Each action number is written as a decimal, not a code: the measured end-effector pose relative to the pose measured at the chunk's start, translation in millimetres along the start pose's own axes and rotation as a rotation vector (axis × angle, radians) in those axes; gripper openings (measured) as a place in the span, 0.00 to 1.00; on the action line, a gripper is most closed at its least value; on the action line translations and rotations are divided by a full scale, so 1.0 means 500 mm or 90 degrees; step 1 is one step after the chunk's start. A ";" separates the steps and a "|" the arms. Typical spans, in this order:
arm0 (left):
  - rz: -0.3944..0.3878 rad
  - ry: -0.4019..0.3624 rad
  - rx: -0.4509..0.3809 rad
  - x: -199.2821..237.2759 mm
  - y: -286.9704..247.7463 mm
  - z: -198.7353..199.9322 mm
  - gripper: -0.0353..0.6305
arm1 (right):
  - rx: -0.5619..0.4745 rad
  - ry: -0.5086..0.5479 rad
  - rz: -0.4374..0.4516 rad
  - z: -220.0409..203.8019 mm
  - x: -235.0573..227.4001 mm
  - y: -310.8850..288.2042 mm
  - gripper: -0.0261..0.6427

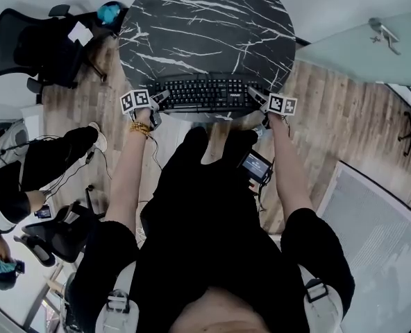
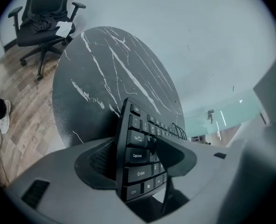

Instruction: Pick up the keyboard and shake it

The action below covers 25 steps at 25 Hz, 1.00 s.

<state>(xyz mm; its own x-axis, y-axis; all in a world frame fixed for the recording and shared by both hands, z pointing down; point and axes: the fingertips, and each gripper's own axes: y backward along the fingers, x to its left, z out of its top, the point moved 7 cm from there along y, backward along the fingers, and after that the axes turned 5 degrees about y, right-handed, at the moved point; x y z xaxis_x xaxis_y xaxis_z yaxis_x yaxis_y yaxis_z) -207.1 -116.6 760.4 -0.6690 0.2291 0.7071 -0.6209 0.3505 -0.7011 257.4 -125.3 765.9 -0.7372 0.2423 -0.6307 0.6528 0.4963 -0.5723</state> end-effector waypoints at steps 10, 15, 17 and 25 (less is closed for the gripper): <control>0.049 -0.063 0.066 -0.002 -0.007 0.015 0.47 | 0.023 0.017 -0.003 -0.001 -0.001 -0.001 0.42; 0.061 -0.080 0.111 -0.003 -0.001 0.000 0.47 | 0.072 0.048 -0.013 -0.013 0.005 0.009 0.42; 0.066 -0.086 0.116 -0.001 0.006 -0.012 0.47 | 0.085 0.054 -0.017 -0.025 0.010 0.015 0.42; 0.105 -0.133 0.085 0.006 0.013 -0.044 0.48 | 0.109 0.105 -0.077 -0.060 0.027 0.030 0.44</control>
<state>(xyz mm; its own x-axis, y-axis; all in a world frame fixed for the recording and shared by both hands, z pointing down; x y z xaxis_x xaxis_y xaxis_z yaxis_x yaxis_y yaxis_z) -204.3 -93.7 759.8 -0.8266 0.0761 0.5576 -0.5354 0.1986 -0.8209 252.1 -89.8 764.6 -0.8207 0.3300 -0.4665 0.5682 0.3847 -0.7275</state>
